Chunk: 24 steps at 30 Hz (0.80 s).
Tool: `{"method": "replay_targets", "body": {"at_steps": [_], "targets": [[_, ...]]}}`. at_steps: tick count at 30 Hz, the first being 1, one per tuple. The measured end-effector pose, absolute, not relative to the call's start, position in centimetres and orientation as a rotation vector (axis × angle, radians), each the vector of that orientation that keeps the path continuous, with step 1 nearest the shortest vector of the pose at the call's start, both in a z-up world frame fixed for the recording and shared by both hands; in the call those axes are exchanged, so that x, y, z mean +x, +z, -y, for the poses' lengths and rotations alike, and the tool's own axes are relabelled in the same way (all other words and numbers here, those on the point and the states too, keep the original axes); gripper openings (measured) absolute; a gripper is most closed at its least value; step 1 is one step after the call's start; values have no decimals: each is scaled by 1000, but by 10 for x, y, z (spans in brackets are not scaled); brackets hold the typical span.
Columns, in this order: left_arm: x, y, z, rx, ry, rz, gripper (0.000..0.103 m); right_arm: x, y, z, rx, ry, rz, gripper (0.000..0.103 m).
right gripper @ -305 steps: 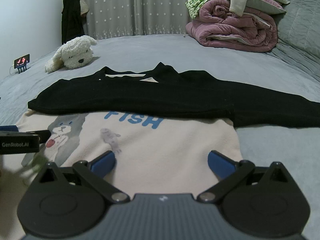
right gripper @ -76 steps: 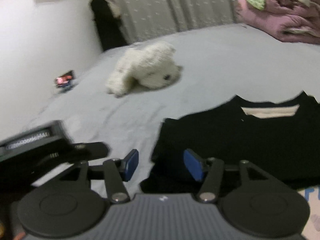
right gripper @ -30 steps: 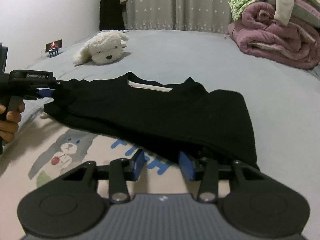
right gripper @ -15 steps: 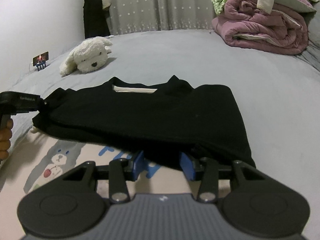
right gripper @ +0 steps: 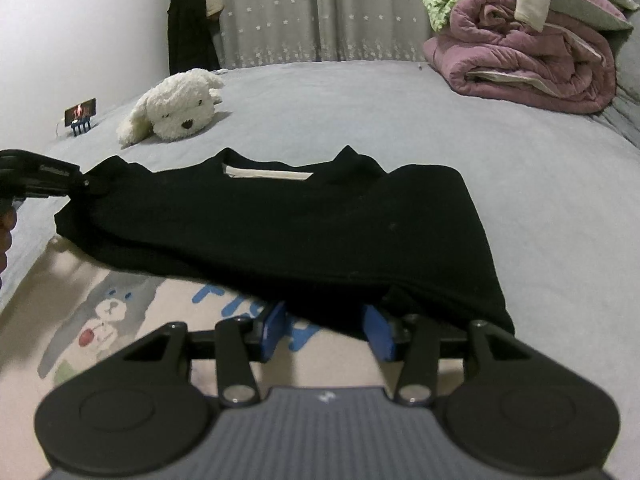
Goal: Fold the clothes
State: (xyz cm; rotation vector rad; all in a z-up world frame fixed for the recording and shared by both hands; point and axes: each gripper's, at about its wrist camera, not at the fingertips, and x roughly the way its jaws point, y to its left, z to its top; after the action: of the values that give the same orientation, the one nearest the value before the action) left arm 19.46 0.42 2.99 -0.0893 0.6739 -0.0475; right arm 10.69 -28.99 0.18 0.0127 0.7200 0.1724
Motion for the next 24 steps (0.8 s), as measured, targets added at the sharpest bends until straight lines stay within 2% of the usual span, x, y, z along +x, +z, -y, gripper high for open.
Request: {"method": "replay_targets", "body": {"at_steps": [9,18,24], "targets": [[176,34,24,154,-20,-544,14,108,0,291,22,175,-718,46],[182,29,13,-23,-21,-616,9,108,-2,291,18,177,-711,46],[197,41,-8,-235,-19,-690,6,108,-1,290,22,173,-710,47]]}}
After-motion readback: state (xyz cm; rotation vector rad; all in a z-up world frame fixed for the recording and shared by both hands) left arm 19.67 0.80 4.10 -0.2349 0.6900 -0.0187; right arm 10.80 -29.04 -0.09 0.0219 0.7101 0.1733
